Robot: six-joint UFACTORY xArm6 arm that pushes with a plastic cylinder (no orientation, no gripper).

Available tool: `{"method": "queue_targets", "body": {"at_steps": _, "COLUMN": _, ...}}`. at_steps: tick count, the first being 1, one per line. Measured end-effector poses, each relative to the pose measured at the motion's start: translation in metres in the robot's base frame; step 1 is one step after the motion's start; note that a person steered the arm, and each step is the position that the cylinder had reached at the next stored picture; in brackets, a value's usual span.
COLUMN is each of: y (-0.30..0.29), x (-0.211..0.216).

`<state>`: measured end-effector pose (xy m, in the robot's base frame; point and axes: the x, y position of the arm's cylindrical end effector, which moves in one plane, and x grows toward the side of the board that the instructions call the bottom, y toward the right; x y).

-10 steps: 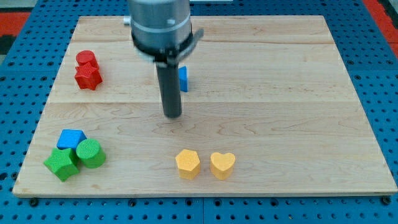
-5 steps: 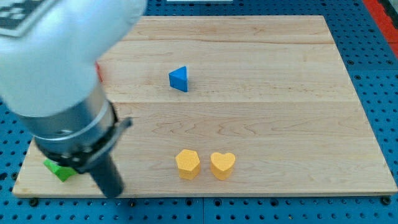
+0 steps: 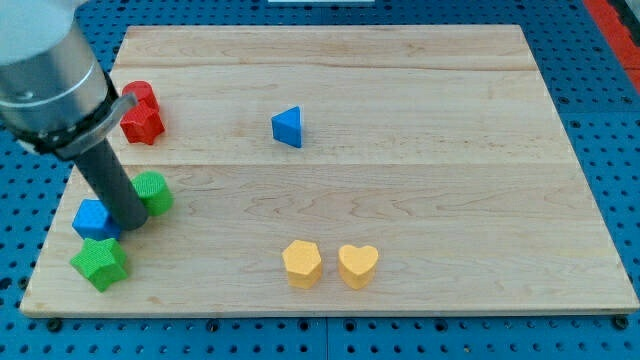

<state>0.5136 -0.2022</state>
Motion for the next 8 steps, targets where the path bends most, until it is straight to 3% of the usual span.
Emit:
{"method": "queue_targets", "body": {"at_steps": 2, "y": -0.023, "x": -0.037}}
{"method": "queue_targets", "body": {"at_steps": 3, "y": -0.086, "x": -0.031}}
{"method": "queue_targets", "body": {"at_steps": 4, "y": -0.1, "x": 0.002}}
{"method": "queue_targets", "body": {"at_steps": 5, "y": -0.05, "x": 0.013}}
{"method": "queue_targets", "body": {"at_steps": 6, "y": -0.009, "x": 0.067}}
{"method": "queue_targets", "body": {"at_steps": 8, "y": 0.006, "x": 0.027}}
